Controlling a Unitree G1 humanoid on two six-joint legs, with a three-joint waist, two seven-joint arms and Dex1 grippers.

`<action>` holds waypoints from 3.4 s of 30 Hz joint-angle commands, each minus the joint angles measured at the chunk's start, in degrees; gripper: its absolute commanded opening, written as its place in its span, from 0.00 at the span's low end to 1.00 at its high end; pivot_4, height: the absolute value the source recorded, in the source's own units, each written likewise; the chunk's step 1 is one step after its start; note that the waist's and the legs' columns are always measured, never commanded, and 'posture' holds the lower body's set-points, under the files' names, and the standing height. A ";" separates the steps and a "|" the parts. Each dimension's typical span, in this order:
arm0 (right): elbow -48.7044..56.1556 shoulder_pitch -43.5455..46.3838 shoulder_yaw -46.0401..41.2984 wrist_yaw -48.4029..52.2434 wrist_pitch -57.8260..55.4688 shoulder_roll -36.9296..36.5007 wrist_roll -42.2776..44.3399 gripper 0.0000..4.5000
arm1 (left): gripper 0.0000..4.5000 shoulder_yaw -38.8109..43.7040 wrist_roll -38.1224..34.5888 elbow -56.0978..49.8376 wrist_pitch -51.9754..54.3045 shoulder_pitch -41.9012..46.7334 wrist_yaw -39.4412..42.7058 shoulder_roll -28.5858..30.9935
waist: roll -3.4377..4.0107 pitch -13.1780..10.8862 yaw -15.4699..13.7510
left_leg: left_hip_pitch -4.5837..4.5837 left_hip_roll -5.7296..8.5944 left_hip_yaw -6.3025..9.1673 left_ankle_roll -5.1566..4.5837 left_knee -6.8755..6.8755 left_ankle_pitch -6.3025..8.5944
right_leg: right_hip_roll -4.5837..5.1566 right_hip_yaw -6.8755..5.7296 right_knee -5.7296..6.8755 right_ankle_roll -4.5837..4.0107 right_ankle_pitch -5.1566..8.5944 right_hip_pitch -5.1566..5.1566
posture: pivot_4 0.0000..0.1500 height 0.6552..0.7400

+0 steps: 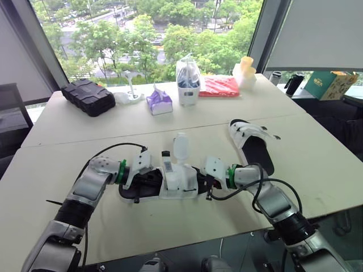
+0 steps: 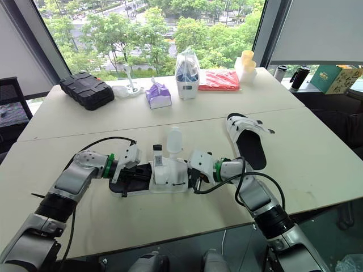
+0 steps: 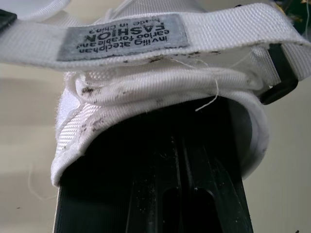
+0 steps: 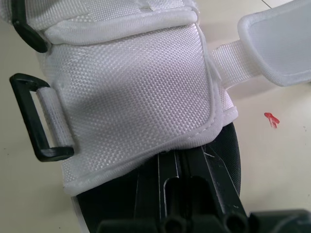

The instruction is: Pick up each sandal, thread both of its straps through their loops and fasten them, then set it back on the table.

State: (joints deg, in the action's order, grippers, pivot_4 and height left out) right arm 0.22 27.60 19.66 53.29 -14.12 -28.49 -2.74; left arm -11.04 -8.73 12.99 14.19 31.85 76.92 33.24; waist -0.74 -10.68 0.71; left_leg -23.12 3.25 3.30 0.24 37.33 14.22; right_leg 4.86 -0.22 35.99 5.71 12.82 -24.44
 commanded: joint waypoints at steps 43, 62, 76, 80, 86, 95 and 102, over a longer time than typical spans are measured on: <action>-7.25 1.69 3.78 2.06 3.53 -0.67 -3.63 0.00 | 0.99 7.47 -16.04 -2.31 25.00 6.95 -13.06 -4.46 | -0.06 0.05 0.08 | 0.82 -0.02 0.03 0.01 -0.13 0.01 | 0.00 0.01 -0.11 0.00 0.02 0.83 | 1.00 1.00; -7.58 1.86 3.64 1.98 3.65 -0.73 -3.81 0.00 | 0.01 11.37 -22.02 -5.38 30.32 7.76 -15.47 -5.82 | -0.06 0.05 0.11 | 0.82 -0.02 0.03 0.01 -0.15 0.02 | 0.02 0.01 -0.19 0.00 0.03 0.84 | 1.00 1.00; -6.96 1.41 3.80 2.56 3.43 -1.03 -3.69 0.00 | 0.01 16.72 -31.67 -7.29 36.05 10.39 -16.46 -6.84 | -0.06 0.05 0.10 | 0.81 -0.02 0.05 0.02 -0.17 0.01 | 0.01 0.00 -0.31 0.01 0.03 0.88 | 1.00 1.00; -6.68 1.26 3.83 2.72 3.35 -1.20 -3.67 0.00 | 0.01 16.25 -30.32 -5.35 33.81 10.25 -16.61 -7.14 | -0.06 0.05 0.07 | 0.81 -0.02 0.05 0.02 -0.18 0.02 | 0.01 0.00 -0.37 0.00 0.03 0.90 | 1.00 1.00; -5.74 0.74 4.09 2.76 3.00 -1.37 -3.71 0.00 | 0.01 16.21 -27.53 0.45 29.74 11.41 -18.67 -8.47 | -0.06 0.05 0.00 | 0.80 -0.02 0.06 0.02 -0.19 0.02 | 0.01 0.00 -0.51 0.01 0.02 0.94 | 1.00 1.00; -4.96 0.50 4.05 2.85 2.46 -1.66 -3.63 0.00 | 0.01 15.29 -24.68 6.89 24.94 12.70 -18.88 -11.01 | -0.06 0.05 -0.02 | 0.78 -0.02 0.06 0.02 -0.23 0.02 | 0.02 -0.01 -0.58 0.01 0.02 0.95 | 1.00 1.00; -4.17 0.12 4.06 2.83 1.87 -1.93 -3.60 0.00 | 0.01 14.33 -22.41 10.37 22.95 12.50 -18.76 -11.89 | -0.06 0.05 -0.07 | 0.77 -0.02 0.06 0.02 -0.25 0.02 | 0.03 -0.02 -0.60 0.01 0.02 0.94 | 1.00 1.00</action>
State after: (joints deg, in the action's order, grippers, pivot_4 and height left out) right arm -2.54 29.66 21.50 55.05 -10.50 -29.66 -4.47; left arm 2.94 -31.68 23.74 38.88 42.90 58.36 21.28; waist -0.80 -10.63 0.64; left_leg -22.35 3.23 3.36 0.26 37.08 14.24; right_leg 4.88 -0.24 35.38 5.72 12.84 -23.50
